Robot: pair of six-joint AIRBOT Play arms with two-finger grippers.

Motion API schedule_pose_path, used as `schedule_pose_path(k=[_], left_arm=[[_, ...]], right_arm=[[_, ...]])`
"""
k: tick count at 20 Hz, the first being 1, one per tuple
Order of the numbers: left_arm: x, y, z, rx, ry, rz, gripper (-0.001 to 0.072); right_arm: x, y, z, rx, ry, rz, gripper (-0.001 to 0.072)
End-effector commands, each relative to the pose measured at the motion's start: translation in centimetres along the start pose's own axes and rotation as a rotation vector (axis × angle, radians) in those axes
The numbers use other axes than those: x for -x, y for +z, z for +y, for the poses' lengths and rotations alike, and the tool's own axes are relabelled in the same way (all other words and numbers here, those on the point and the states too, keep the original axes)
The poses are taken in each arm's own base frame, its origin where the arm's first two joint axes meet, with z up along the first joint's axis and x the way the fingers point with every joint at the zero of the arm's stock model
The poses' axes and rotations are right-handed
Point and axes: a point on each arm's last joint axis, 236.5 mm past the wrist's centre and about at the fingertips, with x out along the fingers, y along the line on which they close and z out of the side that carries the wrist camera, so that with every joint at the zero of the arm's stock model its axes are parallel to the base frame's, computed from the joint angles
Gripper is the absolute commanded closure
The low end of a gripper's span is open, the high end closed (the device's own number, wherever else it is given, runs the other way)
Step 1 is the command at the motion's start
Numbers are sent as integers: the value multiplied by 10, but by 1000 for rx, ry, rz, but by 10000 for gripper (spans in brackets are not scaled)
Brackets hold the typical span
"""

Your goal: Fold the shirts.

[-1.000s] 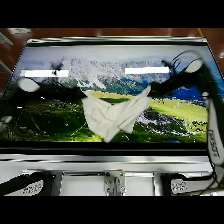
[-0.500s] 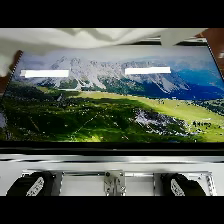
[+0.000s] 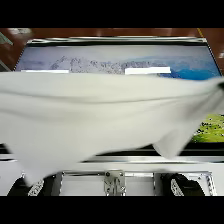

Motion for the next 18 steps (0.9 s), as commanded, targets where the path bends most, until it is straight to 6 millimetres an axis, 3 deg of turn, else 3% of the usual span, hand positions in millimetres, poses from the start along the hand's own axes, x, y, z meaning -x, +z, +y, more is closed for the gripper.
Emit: schedule_pose_path(k=[1, 4, 6, 10, 13, 15, 18], left_arm=[[-27, -74, 13, 86, 16, 258, 670], [-51, -135, 16, 140, 2, 408, 670], [-55, -148, 10, 156, -23, 421, 670], [-43, -112, 6, 199, -6, 236, 670], [-48, -130, 8, 223, -1, 302, 670], [-66, -144, 17, 245, 16, 329, 670], [-107, -161, 31, 337, 31, 356, 670]], right_arm=[[-32, -91, 1, -163, 44, 341, 652], [-64, -155, 5, -236, 88, 529, 652], [-69, -167, 6, -250, 97, 562, 652], [-63, -151, 4, -234, 82, 504, 652], [-73, -144, -12, -240, 25, 472, 652], [-96, -122, -34, -247, -30, 390, 652], [-152, -82, -57, -289, -24, 267, 652]])
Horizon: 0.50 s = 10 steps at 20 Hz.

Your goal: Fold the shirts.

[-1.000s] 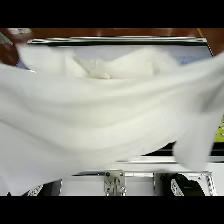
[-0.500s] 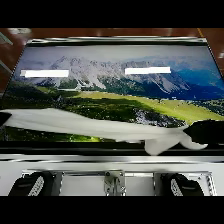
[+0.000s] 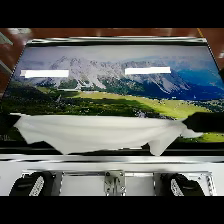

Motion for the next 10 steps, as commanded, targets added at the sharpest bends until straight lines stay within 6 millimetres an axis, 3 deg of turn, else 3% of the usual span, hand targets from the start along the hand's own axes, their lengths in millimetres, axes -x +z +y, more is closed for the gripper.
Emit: schedule_pose_path(k=[1, 5, 8, 10], left_arm=[[-48, -3, 20, 93, 16, 48, 670], [-133, -21, 47, 207, 21, 204, 670], [-199, -17, 42, 367, -74, 257, 669], [-239, -10, 39, 467, -140, 250, 670]], right_arm=[[-45, 74, -16, -54, 20, -143, 652], [-155, 138, -36, -182, 128, -178, 652], [-242, 156, -35, -424, 295, -152, 652], [-281, 154, -31, -553, 383, -113, 651]])
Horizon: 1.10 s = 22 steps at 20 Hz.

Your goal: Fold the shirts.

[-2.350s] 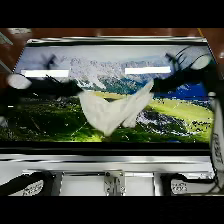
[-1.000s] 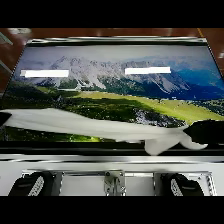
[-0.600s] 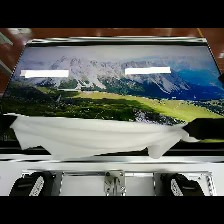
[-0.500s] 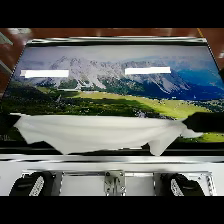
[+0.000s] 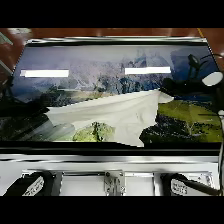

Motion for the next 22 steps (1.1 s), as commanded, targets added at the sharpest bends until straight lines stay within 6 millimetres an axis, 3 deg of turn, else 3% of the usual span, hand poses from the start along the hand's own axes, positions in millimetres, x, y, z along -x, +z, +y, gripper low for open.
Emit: schedule_pose_path(k=[1, 4, 6, 7, 8, 9, 10, 12, 13, 15, 18, 20, 22], left_arm=[[-70, 29, -3, 188, -129, -5, 669], [-113, 38, 9, 331, -153, -2, 669], [-132, 33, 13, 372, -150, 24, 668], [-137, 30, 14, 371, -145, 35, 642], [-138, 30, 15, 346, -145, 34, 482], [-135, 30, 15, 327, -150, 38, 190], [-128, 31, 14, 329, -164, 60, 14], [-101, 34, 22, 289, -184, 125, 13], [-84, 32, 34, 275, -169, 170, 22], [-49, 20, 67, 245, -95, 259, 147], [-16, -6, 122, 224, 85, 332, 151], [-17, -10, 135, 233, 125, 332, 0], [-31, -9, 138, 239, 125, 308, 0]], right_arm=[[-75, 9, -15, -274, 144, -9, 652], [-99, -7, -30, -318, 140, 47, 652], [-101, -8, -33, -304, 137, 48, 651], [-100, -7, -30, -292, 146, 44, 614], [-99, -4, -28, -290, 158, 35, 405], [-94, -3, -22, -267, 188, 47, 129], [-84, -3, -14, -211, 228, 80, 78], [-49, -6, -5, -115, 289, 162, 79], [-29, -11, -10, -75, 288, 214, 79], [14, -33, -33, -30, 237, 348, 79], [59, -79, -90, -64, 25, 545, 79], [60, -103, -93, -103, 27, 591, 79], [45, -120, -69, -171, 171, 583, 79]])
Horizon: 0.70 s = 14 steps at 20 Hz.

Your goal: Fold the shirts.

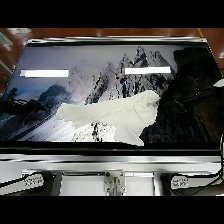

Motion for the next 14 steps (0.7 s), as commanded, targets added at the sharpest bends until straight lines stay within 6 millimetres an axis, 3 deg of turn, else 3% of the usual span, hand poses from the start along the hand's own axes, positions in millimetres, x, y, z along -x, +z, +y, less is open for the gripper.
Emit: schedule_pose_path(k=[1, 3, 8, 14], left_arm=[[-10, -2, 25, 6, 74, -2, 0], [-28, 4, 28, 4, 85, -21, 1], [-66, 25, 36, 38, 77, -39, 3], [-103, 31, 19, 48, -41, -15, 5]], right_arm=[[-21, -35, 14, -65, 156, 73, 79], [-39, -37, 24, -91, 235, 57, 79], [-67, -44, 32, -57, 193, 89, 79], [-88, -41, 45, -19, 154, 91, 79]])
